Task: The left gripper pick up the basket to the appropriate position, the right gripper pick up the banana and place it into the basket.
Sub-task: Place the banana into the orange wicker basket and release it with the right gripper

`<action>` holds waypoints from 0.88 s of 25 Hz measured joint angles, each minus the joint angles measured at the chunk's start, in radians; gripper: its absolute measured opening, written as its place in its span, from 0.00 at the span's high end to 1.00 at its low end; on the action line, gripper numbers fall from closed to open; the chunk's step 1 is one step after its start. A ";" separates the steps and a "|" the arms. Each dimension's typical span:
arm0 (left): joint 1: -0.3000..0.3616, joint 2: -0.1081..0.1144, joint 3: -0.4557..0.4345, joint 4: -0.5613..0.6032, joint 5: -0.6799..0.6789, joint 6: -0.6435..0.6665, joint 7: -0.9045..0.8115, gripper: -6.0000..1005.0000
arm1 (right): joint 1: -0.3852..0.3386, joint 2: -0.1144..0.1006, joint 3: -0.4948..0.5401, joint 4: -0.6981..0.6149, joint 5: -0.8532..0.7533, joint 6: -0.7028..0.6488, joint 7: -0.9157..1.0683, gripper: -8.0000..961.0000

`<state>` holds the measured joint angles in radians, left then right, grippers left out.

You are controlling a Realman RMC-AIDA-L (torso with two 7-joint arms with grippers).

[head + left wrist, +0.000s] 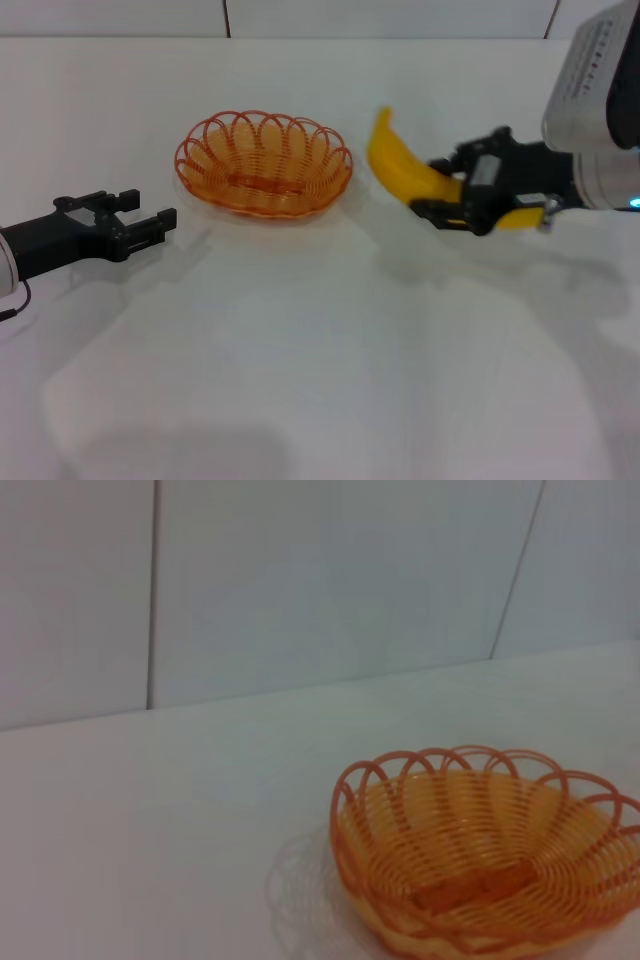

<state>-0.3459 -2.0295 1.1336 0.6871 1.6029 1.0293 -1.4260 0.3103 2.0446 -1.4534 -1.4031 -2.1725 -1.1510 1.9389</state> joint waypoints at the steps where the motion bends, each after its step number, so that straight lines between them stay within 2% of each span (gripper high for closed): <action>1: -0.001 0.000 0.000 0.000 0.000 0.000 -0.002 0.35 | 0.000 0.000 -0.007 0.001 0.036 0.013 -0.025 0.49; 4: -0.002 0.000 0.000 0.000 0.000 0.000 -0.006 0.35 | 0.011 0.002 -0.058 0.009 0.111 0.069 -0.075 0.49; 9: -0.005 0.000 0.000 0.000 0.000 0.000 -0.005 0.35 | 0.051 0.002 -0.207 0.029 0.128 0.249 -0.085 0.49; 13: -0.006 0.000 0.001 -0.001 0.000 0.000 -0.005 0.35 | 0.129 0.002 -0.318 0.109 0.126 0.398 -0.075 0.49; 22: -0.021 -0.001 0.008 -0.001 0.000 0.000 -0.006 0.35 | 0.289 0.004 -0.448 0.305 0.132 0.563 -0.047 0.49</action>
<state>-0.3668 -2.0305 1.1420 0.6857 1.6031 1.0293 -1.4324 0.5992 2.0484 -1.9017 -1.0981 -2.0402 -0.5882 1.8919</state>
